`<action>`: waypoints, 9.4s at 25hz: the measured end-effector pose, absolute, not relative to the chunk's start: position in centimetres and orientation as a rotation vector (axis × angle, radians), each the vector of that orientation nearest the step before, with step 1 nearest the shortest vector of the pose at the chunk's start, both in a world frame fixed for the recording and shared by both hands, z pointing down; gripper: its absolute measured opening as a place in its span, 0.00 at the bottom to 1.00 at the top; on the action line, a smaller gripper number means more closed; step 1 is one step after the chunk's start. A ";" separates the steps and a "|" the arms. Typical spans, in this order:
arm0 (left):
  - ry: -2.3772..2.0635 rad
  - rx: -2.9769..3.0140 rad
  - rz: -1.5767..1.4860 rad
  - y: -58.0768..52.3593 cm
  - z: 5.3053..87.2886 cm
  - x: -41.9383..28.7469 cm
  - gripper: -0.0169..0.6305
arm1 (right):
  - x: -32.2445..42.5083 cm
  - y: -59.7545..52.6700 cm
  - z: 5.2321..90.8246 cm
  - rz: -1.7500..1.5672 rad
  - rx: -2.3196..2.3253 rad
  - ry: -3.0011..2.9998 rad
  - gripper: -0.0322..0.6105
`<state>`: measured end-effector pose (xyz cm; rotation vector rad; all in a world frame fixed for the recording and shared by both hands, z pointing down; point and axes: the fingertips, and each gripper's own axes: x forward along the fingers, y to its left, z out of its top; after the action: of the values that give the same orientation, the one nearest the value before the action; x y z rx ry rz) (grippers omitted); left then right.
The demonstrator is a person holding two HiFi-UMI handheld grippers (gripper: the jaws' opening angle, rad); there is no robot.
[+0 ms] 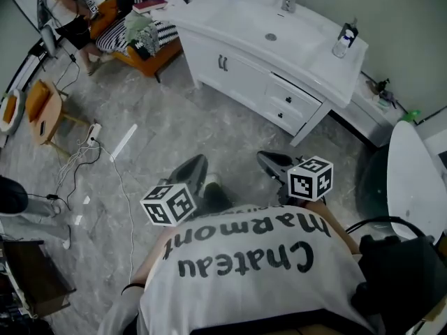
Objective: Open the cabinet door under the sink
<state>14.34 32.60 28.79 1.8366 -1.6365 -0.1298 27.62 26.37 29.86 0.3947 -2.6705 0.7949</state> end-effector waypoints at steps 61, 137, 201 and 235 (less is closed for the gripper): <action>-1.353 2.197 0.145 -9.4 34.7 -9.2 0.04 | 0.3 -13.4 39.2 0.898 0.636 -2.602 0.06; -0.591 2.505 0.736 -27.1 64.1 -5.6 0.26 | -3.0 -26.7 61.6 0.820 1.369 -2.467 0.19; 0.026 2.820 1.569 -13.6 65.4 -13.4 0.09 | -3.0 -11.6 61.6 0.730 0.924 -2.202 0.10; 0.110 2.673 1.939 -10.6 66.4 -17.5 0.09 | -0.9 -7.5 62.2 0.673 0.772 -2.025 0.10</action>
<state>-17.54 -10.55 66.40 2.6725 0.1101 1.9393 -0.85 -7.48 62.19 0.7722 -2.0254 0.6732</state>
